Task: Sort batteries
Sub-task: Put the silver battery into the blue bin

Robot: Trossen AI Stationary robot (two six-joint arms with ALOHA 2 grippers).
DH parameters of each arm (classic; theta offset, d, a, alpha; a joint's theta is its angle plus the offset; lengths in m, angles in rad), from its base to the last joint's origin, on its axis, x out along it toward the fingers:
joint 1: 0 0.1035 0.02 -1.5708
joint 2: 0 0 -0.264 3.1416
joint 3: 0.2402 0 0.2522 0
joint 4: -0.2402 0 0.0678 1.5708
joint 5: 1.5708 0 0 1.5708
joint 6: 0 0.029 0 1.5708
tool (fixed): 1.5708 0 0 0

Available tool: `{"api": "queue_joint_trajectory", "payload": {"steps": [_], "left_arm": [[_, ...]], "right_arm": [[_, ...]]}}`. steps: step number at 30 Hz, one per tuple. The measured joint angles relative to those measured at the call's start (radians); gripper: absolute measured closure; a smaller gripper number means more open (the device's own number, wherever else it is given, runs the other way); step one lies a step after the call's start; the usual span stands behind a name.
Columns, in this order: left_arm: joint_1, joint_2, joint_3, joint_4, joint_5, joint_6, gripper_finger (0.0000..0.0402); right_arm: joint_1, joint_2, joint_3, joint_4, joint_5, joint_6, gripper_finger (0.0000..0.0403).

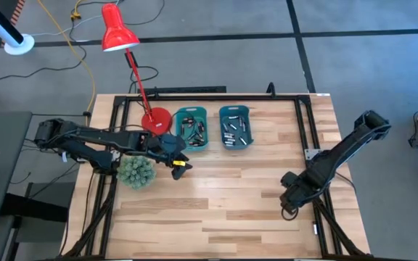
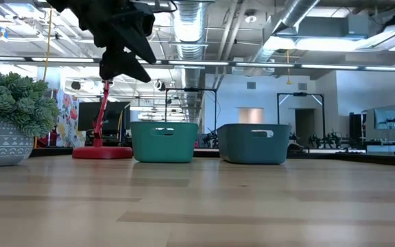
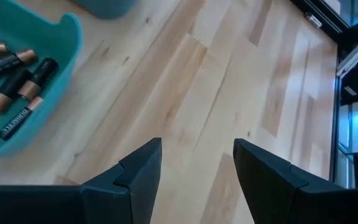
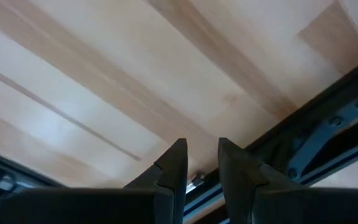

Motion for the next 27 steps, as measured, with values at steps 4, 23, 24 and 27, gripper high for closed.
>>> {"api": "queue_joint_trajectory", "payload": {"steps": [4, 23, 24, 27], "left_arm": [[-0.023, 0.000, 0.000, -0.002, -0.001, -0.003, 0.0207], [-0.052, 0.002, 0.000, -0.002, -0.058, 0.016, 0.0207], [-0.052, 0.002, 0.000, -0.002, -0.059, 0.022, 0.0207], [-0.052, 0.002, 0.000, -0.002, -0.060, 0.036, 0.0207]], "right_arm": [[-0.011, 0.030, 0.000, 0.006, 0.006, -0.067, 0.0299], [-0.035, 0.293, 0.000, 0.136, -0.187, -0.245, 0.0299], [-0.036, 0.296, 0.000, 0.136, -0.188, -0.244, 0.0300], [-0.036, 0.306, 0.001, 0.143, -0.192, -0.240, 0.0300]]}}
